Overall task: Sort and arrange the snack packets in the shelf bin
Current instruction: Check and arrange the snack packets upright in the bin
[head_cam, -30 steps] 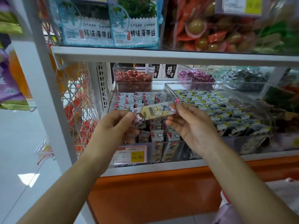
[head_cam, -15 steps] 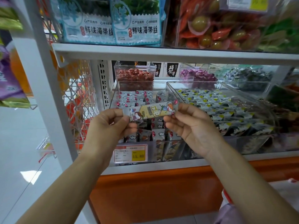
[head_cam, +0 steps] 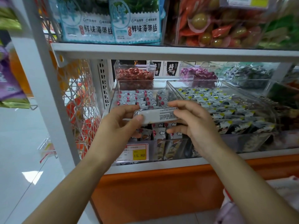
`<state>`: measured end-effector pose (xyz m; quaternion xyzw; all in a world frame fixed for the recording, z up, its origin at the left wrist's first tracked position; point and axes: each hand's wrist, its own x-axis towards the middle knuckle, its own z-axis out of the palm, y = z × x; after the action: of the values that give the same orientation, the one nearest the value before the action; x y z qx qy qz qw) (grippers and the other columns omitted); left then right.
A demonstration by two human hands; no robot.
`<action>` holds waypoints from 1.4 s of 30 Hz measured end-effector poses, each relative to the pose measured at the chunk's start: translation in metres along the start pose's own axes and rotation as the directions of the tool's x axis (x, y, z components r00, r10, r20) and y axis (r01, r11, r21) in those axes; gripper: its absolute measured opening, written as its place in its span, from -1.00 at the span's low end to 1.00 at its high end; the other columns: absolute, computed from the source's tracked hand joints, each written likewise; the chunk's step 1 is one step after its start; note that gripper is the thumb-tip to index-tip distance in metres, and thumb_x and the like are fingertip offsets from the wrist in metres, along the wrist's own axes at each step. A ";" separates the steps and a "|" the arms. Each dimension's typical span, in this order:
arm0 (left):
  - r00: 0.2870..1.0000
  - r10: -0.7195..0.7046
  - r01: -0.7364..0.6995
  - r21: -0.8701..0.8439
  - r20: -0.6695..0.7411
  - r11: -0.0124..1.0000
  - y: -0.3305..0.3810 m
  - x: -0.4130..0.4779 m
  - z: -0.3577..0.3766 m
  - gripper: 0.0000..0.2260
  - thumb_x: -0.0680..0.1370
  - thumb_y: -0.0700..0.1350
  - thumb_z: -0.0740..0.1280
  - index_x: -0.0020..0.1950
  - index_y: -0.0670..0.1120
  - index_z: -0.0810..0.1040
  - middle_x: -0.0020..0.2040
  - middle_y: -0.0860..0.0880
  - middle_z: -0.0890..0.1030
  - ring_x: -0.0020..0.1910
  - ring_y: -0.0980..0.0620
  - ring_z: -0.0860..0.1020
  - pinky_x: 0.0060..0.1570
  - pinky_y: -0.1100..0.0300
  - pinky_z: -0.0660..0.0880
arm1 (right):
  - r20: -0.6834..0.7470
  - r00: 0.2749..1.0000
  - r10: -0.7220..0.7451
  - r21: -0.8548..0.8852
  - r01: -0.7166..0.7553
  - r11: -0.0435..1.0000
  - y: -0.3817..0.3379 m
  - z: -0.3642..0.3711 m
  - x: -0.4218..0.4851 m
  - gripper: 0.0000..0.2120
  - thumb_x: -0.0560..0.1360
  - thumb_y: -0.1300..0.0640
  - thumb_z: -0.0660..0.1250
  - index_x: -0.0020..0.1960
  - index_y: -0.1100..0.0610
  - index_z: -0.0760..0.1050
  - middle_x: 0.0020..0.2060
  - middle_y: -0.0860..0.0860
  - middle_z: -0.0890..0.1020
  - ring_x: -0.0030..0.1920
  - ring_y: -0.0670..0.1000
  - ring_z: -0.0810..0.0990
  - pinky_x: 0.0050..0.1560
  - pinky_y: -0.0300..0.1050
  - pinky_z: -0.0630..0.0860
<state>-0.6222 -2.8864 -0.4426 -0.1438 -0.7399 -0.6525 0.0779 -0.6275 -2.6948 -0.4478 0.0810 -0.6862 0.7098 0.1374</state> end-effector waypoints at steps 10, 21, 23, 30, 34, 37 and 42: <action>0.997 0.039 -0.050 0.167 0.073 0.985 0.001 0.000 -0.003 -0.80 0.46 -0.07 0.38 0.02 0.19 0.53 -0.08 0.01 0.63 -0.18 0.06 0.62 -0.13 0.19 0.60 | -0.073 0.993 -0.089 -0.211 0.072 0.975 -0.004 -0.001 -0.003 -0.80 0.49 0.18 0.34 -0.31 0.10 0.52 -0.47 -0.12 0.42 -0.42 -0.03 0.49 -0.46 0.00 0.60; 0.993 -0.063 0.042 0.185 0.104 0.982 0.007 0.005 -0.012 -0.71 0.34 0.08 0.39 -0.29 -0.15 0.57 -0.31 -0.09 0.64 -0.30 -0.01 0.64 -0.27 0.13 0.62 | 0.065 0.984 -0.166 -0.331 0.178 0.927 -0.004 0.003 -0.006 -0.83 0.51 0.22 0.31 -0.26 0.09 0.52 -0.31 -0.01 0.55 -0.33 -0.05 0.58 -0.49 -0.24 0.52; 0.990 -0.063 0.035 0.209 0.128 0.977 0.008 0.006 -0.015 -0.75 0.40 0.02 0.39 -0.33 -0.15 0.58 -0.36 -0.04 0.63 -0.38 0.07 0.62 -0.33 0.18 0.61 | 0.082 0.984 -0.161 -0.332 0.179 0.926 -0.004 0.003 -0.007 -0.83 0.51 0.21 0.31 -0.26 0.07 0.53 -0.31 -0.04 0.56 -0.33 -0.11 0.59 -0.49 -0.24 0.52; 0.996 -0.006 -0.019 0.264 0.093 0.964 0.008 0.007 -0.019 -0.72 0.38 0.10 0.34 -0.30 -0.10 0.62 -0.34 -0.02 0.63 -0.39 0.07 0.60 -0.41 0.34 0.53 | 0.059 0.988 -0.142 -0.276 0.153 0.949 -0.004 0.007 -0.007 -0.83 0.50 0.22 0.32 -0.26 0.10 0.54 -0.29 0.02 0.57 -0.35 -0.08 0.61 -0.48 -0.25 0.53; 0.986 -0.036 -0.016 0.311 0.162 0.950 0.007 0.005 -0.018 -0.65 0.21 0.26 0.36 -0.10 0.12 0.58 -0.18 0.05 0.63 -0.25 0.14 0.62 -0.24 0.28 0.59 | -0.003 0.998 -0.064 -0.229 0.062 0.972 -0.003 0.006 -0.004 -0.84 0.50 0.20 0.33 -0.26 0.14 0.57 -0.31 0.02 0.62 -0.32 -0.04 0.64 -0.45 -0.21 0.56; 0.989 -0.003 -0.045 0.321 0.150 0.946 0.004 0.007 -0.018 -0.78 0.33 0.12 0.39 -0.05 0.16 0.56 -0.11 0.00 0.62 -0.22 0.16 0.60 -0.23 0.39 0.53 | 0.030 0.995 0.090 -0.111 -0.087 0.990 -0.006 0.001 -0.001 -0.80 0.48 0.22 0.35 -0.31 0.15 0.60 -0.32 0.05 0.67 -0.28 0.05 0.68 -0.44 -0.20 0.58; 0.992 0.038 -0.072 0.303 0.117 0.950 0.000 0.009 -0.017 -0.85 0.51 -0.07 0.33 0.05 0.09 0.59 -0.13 0.01 0.65 -0.20 0.06 0.61 -0.23 0.25 0.58 | 0.099 0.976 0.194 -0.021 -0.193 0.981 -0.006 -0.004 0.002 -0.86 0.47 0.22 0.35 -0.23 0.21 0.61 -0.29 0.10 0.70 -0.30 0.07 0.69 -0.45 -0.19 0.58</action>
<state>-0.6317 -2.9028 -0.4381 -0.1862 -0.8312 -0.5182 0.0767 -0.6273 -2.6906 -0.4420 0.0488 -0.7009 0.7108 0.0335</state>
